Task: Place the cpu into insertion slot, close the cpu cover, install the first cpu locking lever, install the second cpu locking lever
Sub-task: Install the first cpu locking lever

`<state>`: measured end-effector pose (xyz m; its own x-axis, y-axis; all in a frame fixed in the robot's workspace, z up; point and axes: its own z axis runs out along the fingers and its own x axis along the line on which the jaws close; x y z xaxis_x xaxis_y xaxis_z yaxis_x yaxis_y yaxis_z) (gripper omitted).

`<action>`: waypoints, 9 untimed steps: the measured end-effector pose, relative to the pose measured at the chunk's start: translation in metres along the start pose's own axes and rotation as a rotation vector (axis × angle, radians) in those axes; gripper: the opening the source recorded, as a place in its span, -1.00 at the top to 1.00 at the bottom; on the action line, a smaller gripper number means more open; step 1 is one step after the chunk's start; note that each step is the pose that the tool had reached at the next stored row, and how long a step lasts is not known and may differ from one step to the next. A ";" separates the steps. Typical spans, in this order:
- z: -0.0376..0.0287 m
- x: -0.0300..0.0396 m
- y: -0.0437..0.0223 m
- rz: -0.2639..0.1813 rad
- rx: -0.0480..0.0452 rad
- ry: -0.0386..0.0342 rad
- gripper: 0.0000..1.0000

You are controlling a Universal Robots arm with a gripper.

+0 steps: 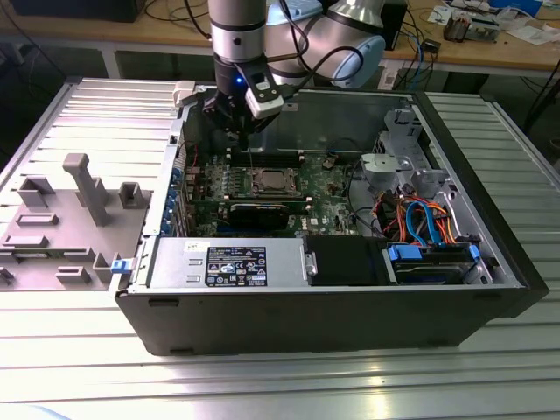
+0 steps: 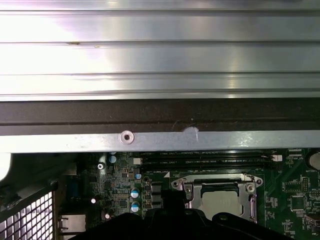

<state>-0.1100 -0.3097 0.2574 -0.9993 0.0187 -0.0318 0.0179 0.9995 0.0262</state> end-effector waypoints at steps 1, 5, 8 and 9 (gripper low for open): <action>0.0000 -0.0005 0.0000 0.000 0.0000 0.0000 0.79; 0.0000 -0.0005 0.0000 0.000 0.0000 0.0000 0.79; 0.0001 -0.0007 0.0000 0.000 0.0005 -0.0001 0.79; 0.0001 -0.0010 0.0000 0.000 0.0013 0.0000 0.79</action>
<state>-0.1090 -0.3097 0.2574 -0.9993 0.0184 -0.0318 0.0177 0.9995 0.0249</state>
